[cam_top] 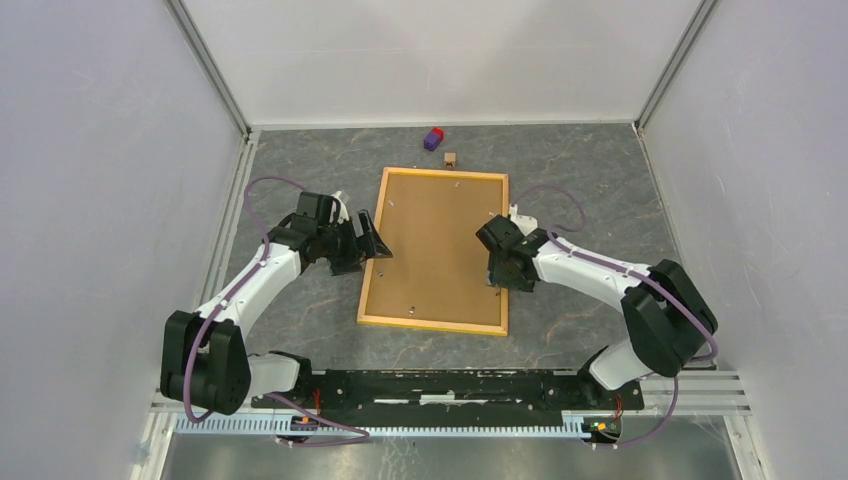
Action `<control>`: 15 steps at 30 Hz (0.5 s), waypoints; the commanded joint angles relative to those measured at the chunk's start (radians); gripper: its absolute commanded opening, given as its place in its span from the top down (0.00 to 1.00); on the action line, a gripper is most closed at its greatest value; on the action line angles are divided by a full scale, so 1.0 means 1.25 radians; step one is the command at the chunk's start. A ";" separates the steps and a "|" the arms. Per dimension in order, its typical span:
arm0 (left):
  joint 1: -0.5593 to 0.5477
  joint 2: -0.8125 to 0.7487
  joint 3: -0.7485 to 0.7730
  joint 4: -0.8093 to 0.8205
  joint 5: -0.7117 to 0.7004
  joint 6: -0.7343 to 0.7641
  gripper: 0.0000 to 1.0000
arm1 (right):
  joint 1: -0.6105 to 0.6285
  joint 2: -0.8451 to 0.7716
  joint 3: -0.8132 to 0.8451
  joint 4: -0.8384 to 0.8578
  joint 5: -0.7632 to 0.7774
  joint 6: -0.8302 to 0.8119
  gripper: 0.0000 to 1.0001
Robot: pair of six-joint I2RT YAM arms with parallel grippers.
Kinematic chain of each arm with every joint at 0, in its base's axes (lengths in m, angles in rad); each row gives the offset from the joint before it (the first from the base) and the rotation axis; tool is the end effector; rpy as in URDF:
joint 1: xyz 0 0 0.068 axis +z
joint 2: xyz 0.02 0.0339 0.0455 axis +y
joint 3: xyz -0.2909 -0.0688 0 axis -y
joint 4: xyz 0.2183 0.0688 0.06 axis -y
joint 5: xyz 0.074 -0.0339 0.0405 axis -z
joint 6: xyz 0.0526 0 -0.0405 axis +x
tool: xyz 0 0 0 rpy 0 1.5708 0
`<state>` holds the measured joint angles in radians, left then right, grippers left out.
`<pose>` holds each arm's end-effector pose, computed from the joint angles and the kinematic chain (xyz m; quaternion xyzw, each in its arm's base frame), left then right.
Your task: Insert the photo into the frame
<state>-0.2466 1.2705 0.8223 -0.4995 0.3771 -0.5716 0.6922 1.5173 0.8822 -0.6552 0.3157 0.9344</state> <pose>0.2168 -0.0745 0.2510 -0.0946 0.9320 -0.2835 0.2053 0.2030 0.1471 0.2036 0.1399 0.9681 -0.0066 0.2079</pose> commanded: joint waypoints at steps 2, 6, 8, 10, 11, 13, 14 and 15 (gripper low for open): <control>-0.003 -0.004 0.013 0.013 0.028 -0.017 0.06 | -0.002 -0.066 0.065 0.039 0.035 -0.180 0.28; -0.002 -0.007 0.012 0.013 0.022 -0.015 0.06 | -0.003 -0.066 0.085 0.068 0.035 -0.253 0.13; -0.002 -0.010 0.011 0.013 0.016 -0.014 0.06 | -0.007 -0.040 0.113 0.061 0.034 -0.282 0.11; -0.001 -0.008 0.012 0.013 0.015 -0.014 0.06 | -0.014 -0.006 0.157 0.043 0.031 -0.306 0.11; -0.001 -0.007 0.012 0.013 0.016 -0.015 0.06 | -0.020 0.013 0.173 0.038 0.031 -0.318 0.11; -0.002 -0.005 0.011 0.013 0.015 -0.015 0.07 | -0.033 0.045 0.203 0.033 0.030 -0.341 0.11; -0.001 -0.006 0.010 0.013 0.014 -0.015 0.07 | -0.044 0.059 0.212 0.034 0.029 -0.348 0.11; -0.002 -0.008 0.010 0.013 0.013 -0.015 0.07 | -0.056 0.079 0.225 0.034 0.026 -0.354 0.11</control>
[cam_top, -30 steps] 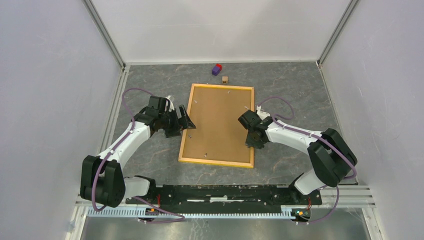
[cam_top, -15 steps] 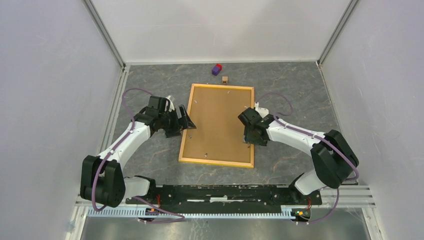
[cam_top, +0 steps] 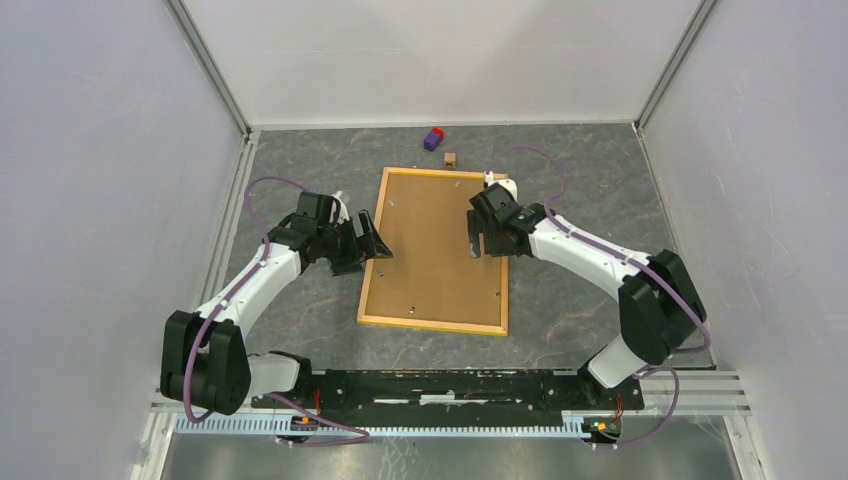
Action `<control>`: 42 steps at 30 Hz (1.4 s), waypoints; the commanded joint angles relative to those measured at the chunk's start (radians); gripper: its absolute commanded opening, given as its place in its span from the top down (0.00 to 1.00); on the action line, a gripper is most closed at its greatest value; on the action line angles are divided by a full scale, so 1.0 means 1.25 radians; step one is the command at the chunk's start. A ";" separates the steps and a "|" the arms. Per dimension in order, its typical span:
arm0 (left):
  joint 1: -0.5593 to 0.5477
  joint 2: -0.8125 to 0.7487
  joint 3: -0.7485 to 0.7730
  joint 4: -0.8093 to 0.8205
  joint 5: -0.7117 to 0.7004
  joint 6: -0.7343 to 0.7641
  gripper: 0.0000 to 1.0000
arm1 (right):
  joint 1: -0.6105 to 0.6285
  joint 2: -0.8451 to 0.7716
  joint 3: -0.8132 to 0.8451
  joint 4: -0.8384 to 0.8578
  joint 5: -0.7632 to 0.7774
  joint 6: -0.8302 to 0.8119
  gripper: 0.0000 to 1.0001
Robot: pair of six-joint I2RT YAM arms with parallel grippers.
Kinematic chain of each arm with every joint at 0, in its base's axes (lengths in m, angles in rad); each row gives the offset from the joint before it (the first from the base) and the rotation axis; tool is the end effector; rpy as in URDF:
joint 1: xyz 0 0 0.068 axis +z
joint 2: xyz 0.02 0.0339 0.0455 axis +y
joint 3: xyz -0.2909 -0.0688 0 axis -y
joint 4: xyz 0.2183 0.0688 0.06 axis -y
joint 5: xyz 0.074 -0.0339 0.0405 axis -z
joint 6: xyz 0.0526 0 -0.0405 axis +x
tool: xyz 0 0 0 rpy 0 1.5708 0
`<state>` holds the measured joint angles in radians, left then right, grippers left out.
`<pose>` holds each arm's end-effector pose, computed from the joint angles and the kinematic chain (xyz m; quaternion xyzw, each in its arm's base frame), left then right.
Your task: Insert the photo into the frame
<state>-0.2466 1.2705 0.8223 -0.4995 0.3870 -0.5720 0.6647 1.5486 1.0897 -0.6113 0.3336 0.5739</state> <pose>0.2165 -0.0750 0.2512 -0.0931 0.9313 -0.2876 0.2031 0.2430 0.1685 0.2529 -0.0023 0.9563 0.0108 0.2923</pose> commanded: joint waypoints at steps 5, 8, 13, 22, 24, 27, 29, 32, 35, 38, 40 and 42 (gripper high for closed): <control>-0.002 -0.013 0.011 0.010 0.003 -0.011 0.07 | -0.111 0.149 0.152 -0.011 -0.028 -0.053 0.12; -0.002 -0.004 0.014 0.010 0.019 -0.011 0.07 | -0.137 0.192 0.188 0.000 -0.017 -0.018 0.13; -0.002 0.008 0.016 0.010 0.037 -0.015 0.07 | -0.167 0.252 0.240 0.050 -0.042 -0.009 0.17; -0.002 0.022 0.020 0.010 0.056 -0.015 0.07 | -0.183 0.365 0.335 0.073 -0.028 -0.094 0.33; -0.002 0.027 0.021 0.010 0.059 -0.015 0.08 | -0.193 0.372 0.338 0.073 -0.022 -0.104 0.35; -0.002 0.031 0.022 0.008 0.062 -0.016 0.08 | -0.205 0.375 0.334 0.081 -0.022 -0.115 0.37; -0.001 0.034 0.024 0.006 0.063 -0.016 0.08 | -0.211 0.380 0.331 0.087 -0.030 -0.123 0.38; -0.001 0.036 0.026 0.004 0.065 -0.015 0.08 | -0.215 0.392 0.332 0.095 -0.047 -0.127 0.40; -0.001 0.037 0.025 0.005 0.064 -0.016 0.08 | -0.215 0.400 0.333 0.107 -0.058 -0.132 0.41; -0.001 0.037 0.024 0.005 0.063 -0.015 0.08 | -0.215 0.404 0.333 0.114 -0.061 -0.131 0.41; -0.001 0.037 0.025 0.004 0.064 -0.015 0.09 | -0.214 0.405 0.333 0.117 -0.067 -0.133 0.40; -0.001 0.037 0.024 0.005 0.064 -0.015 0.09 | -0.214 0.406 0.330 0.119 -0.061 -0.133 0.40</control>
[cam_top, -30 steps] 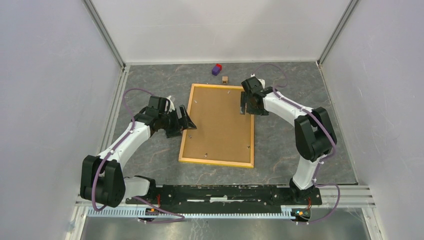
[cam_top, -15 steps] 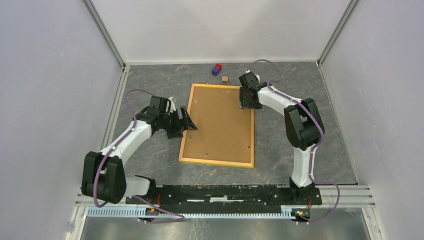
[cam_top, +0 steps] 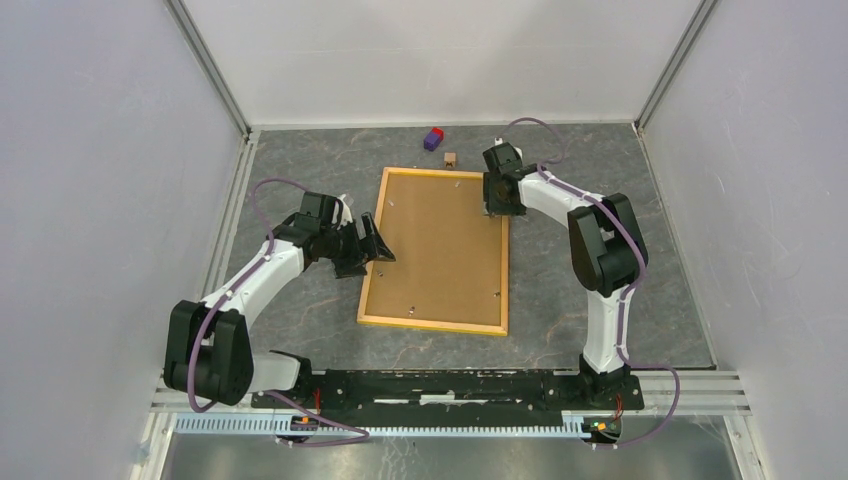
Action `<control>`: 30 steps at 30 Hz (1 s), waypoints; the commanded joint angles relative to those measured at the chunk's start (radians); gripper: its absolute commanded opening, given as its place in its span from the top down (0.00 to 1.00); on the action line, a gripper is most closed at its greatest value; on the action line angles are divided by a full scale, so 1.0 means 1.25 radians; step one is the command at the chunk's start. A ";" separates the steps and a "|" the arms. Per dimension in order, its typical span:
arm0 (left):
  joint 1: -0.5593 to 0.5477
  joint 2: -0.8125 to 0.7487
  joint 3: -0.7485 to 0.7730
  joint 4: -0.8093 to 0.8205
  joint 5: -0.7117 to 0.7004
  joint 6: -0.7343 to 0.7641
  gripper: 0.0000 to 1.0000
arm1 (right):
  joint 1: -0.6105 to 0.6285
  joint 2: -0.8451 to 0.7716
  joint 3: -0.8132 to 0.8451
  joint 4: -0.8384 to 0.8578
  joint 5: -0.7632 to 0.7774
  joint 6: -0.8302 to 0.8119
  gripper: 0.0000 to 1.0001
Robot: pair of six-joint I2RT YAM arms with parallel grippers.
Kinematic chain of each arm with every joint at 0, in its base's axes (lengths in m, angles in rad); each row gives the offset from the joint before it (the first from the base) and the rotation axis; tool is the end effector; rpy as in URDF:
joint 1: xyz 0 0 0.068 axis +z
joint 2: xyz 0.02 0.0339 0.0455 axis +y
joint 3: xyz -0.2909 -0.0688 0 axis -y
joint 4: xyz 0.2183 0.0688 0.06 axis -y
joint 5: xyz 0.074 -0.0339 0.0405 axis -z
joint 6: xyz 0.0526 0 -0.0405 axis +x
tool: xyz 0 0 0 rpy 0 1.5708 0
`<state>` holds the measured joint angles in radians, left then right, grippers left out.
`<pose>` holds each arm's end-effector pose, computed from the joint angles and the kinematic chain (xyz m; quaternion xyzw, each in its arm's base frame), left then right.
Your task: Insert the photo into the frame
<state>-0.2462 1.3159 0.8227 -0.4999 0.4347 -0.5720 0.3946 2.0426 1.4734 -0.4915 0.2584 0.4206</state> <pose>0.2214 -0.0785 0.2425 -0.0912 0.9336 -0.3003 0.1730 0.4016 0.1527 0.1965 0.0450 0.9591 -0.0153 0.2791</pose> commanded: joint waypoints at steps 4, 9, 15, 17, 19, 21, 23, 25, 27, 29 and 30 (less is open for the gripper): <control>-0.001 0.001 0.026 0.005 0.027 -0.015 0.09 | -0.002 0.018 0.023 0.020 0.020 -0.007 0.40; -0.001 0.003 0.025 0.005 0.027 -0.016 0.09 | -0.005 0.022 0.006 0.026 0.022 0.009 0.48; -0.002 0.003 0.024 0.006 0.028 -0.016 0.09 | -0.006 0.027 0.001 0.011 0.028 0.048 0.58; -0.002 0.003 0.024 0.006 0.027 -0.015 0.09 | -0.005 0.026 -0.002 0.001 0.025 0.058 0.60; -0.001 0.002 0.025 0.007 0.026 -0.015 0.09 | -0.005 0.023 -0.006 -0.005 0.025 0.067 0.63; -0.002 0.001 0.024 0.007 0.027 -0.016 0.09 | -0.005 0.021 -0.011 -0.010 0.017 0.074 0.67; -0.001 0.000 0.023 0.006 0.026 -0.016 0.09 | -0.005 0.016 -0.016 -0.014 0.004 0.079 0.72; -0.001 -0.001 0.023 0.006 0.026 -0.016 0.09 | -0.006 0.008 -0.022 -0.016 -0.001 0.086 0.78; -0.002 -0.002 0.023 0.006 0.025 -0.016 0.09 | -0.005 0.005 -0.021 -0.025 -0.002 0.094 0.86; -0.001 -0.002 0.023 0.006 0.025 -0.016 0.09 | -0.005 0.003 -0.015 -0.043 0.001 0.106 0.97; -0.002 -0.003 0.023 0.006 0.024 -0.016 0.09 | -0.004 0.002 -0.015 -0.049 0.004 0.113 1.00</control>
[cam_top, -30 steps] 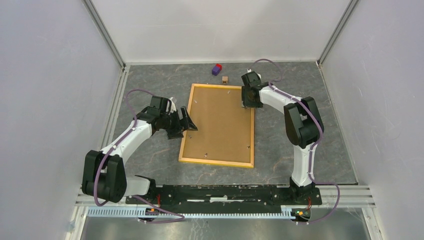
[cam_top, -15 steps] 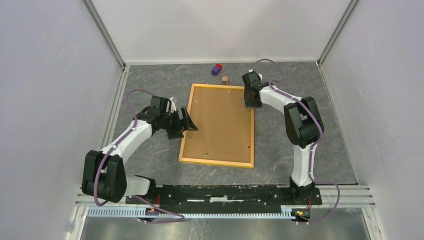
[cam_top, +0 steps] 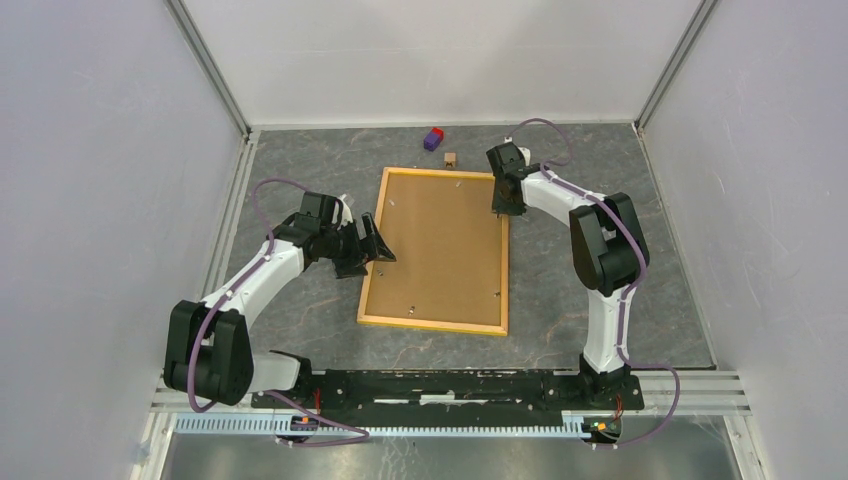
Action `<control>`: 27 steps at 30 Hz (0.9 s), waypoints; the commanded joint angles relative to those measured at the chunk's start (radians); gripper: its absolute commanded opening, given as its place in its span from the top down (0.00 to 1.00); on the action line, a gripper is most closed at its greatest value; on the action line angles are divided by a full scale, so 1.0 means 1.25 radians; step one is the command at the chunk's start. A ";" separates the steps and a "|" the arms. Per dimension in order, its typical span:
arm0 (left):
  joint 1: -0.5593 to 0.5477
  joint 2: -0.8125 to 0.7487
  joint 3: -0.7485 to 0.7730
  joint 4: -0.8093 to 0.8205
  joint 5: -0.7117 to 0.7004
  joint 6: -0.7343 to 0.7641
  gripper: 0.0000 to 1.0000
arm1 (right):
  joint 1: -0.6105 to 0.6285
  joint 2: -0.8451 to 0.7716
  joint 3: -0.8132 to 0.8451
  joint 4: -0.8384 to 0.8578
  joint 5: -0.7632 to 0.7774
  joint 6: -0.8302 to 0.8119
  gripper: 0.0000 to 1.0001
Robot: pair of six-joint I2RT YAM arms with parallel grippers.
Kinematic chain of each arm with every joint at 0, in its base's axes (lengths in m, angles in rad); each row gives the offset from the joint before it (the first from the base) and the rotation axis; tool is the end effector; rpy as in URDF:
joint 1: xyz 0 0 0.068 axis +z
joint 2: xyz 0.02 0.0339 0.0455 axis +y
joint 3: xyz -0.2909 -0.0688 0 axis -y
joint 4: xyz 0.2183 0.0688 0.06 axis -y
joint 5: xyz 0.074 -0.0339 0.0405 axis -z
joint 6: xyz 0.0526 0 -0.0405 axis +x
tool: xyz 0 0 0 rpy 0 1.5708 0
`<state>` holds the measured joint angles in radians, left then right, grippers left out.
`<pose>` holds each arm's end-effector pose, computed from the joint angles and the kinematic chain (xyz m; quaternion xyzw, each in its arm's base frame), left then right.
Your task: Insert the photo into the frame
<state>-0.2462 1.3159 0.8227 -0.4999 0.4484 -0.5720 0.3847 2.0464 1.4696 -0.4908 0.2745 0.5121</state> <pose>0.2210 -0.0791 0.2428 -0.0891 0.9325 -0.3060 0.1700 0.4030 0.1478 0.1942 0.0951 0.9553 -0.0125 0.2797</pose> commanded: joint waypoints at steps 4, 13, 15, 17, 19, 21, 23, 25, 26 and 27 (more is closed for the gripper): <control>-0.002 -0.004 0.022 0.006 0.012 -0.016 0.09 | 0.004 -0.008 -0.013 -0.071 0.001 0.058 1.00; -0.001 -0.006 0.019 0.006 -0.020 -0.008 0.09 | 0.005 -0.059 -0.012 -0.018 0.018 -0.013 0.76; -0.001 -0.014 0.017 0.006 -0.045 -0.002 0.09 | 0.006 -0.104 -0.041 0.017 0.055 -0.029 0.56; 0.000 -0.025 0.015 0.006 -0.077 0.005 0.09 | 0.006 -0.159 -0.092 0.099 0.063 -0.046 0.41; 0.001 -0.032 0.013 0.006 -0.106 0.012 0.09 | 0.007 -0.211 -0.136 0.172 0.063 -0.073 0.30; 0.001 -0.034 0.013 0.005 -0.136 0.020 0.09 | 0.006 -0.238 -0.136 0.207 0.067 -0.089 0.22; 0.000 -0.023 0.017 -0.002 -0.163 0.026 0.09 | 0.005 -0.240 -0.090 0.203 0.089 -0.096 0.16; -0.001 -0.007 0.027 -0.020 -0.177 0.023 0.09 | 0.002 -0.233 -0.047 0.215 0.101 -0.097 0.02; -0.001 0.002 0.035 -0.032 -0.174 0.015 0.09 | -0.006 -0.227 -0.030 0.230 0.084 -0.095 0.02; -0.003 0.012 0.043 -0.040 -0.165 0.006 0.09 | -0.017 -0.220 -0.019 0.242 0.051 -0.085 0.02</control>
<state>-0.2462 1.3048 0.8234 -0.5083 0.2844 -0.5713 0.3882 1.7790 1.3556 -0.3069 0.3519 0.4183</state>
